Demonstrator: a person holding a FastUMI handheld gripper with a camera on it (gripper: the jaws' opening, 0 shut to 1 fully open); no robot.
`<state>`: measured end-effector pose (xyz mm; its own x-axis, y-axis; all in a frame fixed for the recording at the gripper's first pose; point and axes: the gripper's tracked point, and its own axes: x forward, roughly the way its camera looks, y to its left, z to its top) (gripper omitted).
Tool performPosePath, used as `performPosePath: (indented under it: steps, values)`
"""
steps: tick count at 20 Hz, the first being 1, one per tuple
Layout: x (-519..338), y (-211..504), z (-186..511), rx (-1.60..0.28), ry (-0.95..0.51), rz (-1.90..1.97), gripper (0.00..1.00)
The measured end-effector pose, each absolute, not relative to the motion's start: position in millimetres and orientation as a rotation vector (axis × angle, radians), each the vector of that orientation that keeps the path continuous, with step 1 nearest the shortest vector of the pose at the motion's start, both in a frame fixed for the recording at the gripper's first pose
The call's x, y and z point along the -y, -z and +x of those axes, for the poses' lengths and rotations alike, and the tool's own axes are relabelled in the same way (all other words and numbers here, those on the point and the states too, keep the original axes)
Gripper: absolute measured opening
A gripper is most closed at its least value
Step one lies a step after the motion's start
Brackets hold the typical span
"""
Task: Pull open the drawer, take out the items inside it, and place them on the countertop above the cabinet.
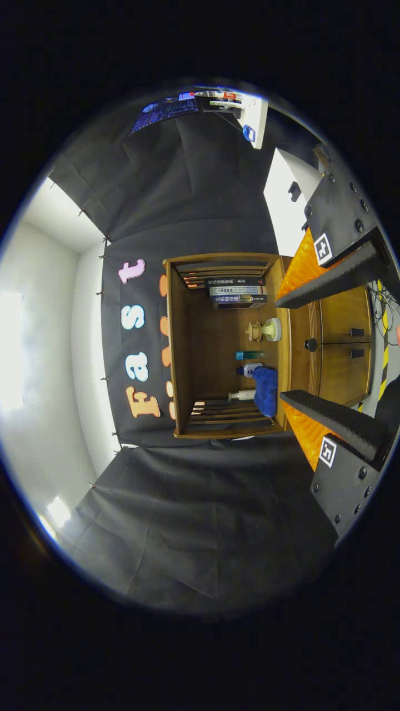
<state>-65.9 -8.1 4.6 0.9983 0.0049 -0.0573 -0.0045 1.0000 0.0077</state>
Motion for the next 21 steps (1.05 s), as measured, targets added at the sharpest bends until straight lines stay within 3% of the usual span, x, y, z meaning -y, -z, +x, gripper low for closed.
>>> performPosePath:
  steps: [21]
  values:
    - [6.0, -4.8, -72.1, -0.041, -0.003, -0.006, 0.96]
